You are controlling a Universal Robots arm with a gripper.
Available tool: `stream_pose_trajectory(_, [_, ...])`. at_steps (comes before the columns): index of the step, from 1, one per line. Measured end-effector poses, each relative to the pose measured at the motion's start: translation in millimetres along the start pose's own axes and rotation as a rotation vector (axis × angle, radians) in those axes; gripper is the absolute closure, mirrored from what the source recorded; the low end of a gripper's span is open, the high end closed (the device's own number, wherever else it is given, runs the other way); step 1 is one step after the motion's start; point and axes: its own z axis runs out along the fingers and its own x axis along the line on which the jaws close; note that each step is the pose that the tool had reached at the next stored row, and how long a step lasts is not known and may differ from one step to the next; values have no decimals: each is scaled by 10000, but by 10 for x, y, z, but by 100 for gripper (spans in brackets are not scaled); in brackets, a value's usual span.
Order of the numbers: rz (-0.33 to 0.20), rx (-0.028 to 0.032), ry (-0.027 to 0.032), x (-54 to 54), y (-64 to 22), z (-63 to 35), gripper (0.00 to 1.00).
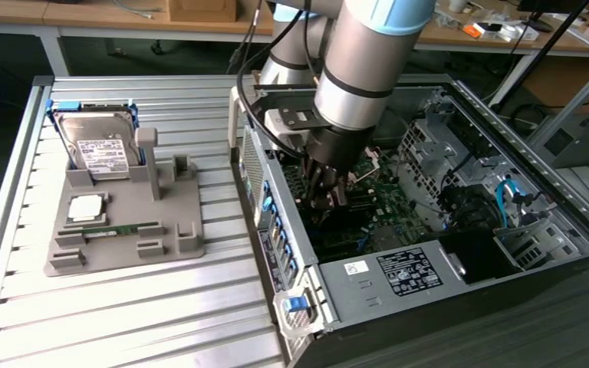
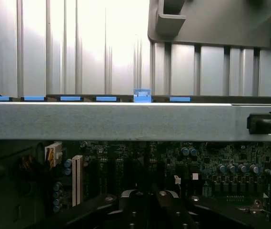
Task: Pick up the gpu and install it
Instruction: 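Press down on the gpu until it lock into place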
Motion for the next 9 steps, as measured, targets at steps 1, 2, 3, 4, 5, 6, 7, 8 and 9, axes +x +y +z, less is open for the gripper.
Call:
stream_pose_trajectory(1, [-26,2,-51,19,3,1,89])
stream_pose_trajectory(2, [-47,1,-91,34,4,0,89])
stream_pose_trajectory(3, [-56,2,-106,38,5,0,89])
stream_pose_trajectory(4, [-65,3,-121,44,4,0,89])
stream_pose_trajectory(5, [-76,4,-145,51,4,0,89])
stream_pose_trajectory(6, [-80,4,-154,54,4,0,89])
stream_pose_trajectory(7, [-107,6,-206,78,5,1,89])
stream_pose_trajectory(8, [-121,6,-242,98,6,1,89])
stream_pose_trajectory(9, [-126,7,-261,105,7,1,89])
